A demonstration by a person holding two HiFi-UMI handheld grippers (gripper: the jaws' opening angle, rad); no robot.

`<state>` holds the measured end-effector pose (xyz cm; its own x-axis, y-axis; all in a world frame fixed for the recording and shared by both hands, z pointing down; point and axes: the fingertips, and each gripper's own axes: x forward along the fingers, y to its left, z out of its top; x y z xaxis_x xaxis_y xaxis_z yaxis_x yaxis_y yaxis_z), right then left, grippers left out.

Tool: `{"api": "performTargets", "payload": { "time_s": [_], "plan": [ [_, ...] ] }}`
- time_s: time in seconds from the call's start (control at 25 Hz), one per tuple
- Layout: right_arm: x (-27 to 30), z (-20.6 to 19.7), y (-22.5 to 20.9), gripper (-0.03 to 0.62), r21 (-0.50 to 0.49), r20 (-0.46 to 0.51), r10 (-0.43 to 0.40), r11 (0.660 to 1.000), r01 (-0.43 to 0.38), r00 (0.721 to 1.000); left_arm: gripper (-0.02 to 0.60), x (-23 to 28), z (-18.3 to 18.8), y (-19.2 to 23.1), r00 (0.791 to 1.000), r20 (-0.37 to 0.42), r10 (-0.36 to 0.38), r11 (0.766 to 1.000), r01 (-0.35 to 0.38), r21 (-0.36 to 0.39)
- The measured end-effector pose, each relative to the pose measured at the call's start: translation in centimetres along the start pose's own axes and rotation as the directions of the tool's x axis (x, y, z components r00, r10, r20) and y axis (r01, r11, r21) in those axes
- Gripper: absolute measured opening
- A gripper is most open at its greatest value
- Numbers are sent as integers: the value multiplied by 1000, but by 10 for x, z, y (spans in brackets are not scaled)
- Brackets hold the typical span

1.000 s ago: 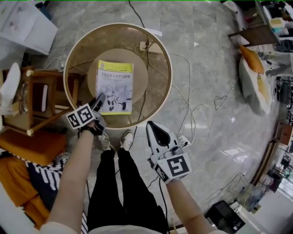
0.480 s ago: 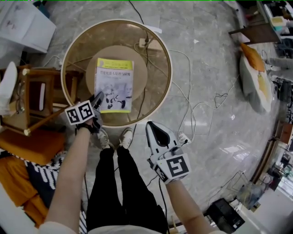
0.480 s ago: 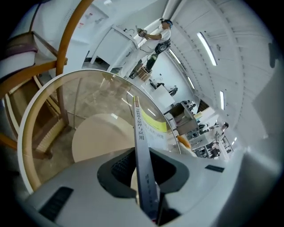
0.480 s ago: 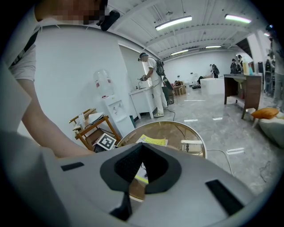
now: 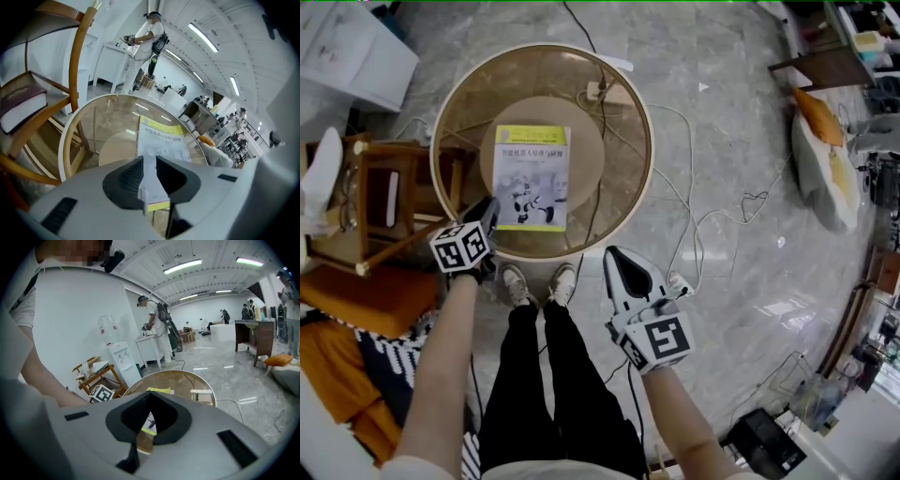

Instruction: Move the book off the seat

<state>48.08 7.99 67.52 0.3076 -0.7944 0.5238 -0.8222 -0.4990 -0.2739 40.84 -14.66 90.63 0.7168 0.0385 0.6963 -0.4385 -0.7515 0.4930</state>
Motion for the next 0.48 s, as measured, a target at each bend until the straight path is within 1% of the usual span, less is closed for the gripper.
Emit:
{"api": "performTargets", "payload": {
  "time_s": [0.08, 0.24, 0.48],
  "plan": [
    [-1, 3, 4, 21, -2, 8, 5, 1000, -5, 1000, 92, -6, 1, 1, 1000, -3, -9, 1000, 9, 16],
    [-2, 5, 15, 21, -8, 18, 13, 1000, -13, 1000, 95, -14, 8, 5, 1000, 16, -17, 1000, 17, -9],
    [-18, 6, 23, 21, -16, 25, 6, 1000, -5, 1000, 95, -26, -2, 0, 999, -32, 5, 999, -4, 39]
  ]
}}
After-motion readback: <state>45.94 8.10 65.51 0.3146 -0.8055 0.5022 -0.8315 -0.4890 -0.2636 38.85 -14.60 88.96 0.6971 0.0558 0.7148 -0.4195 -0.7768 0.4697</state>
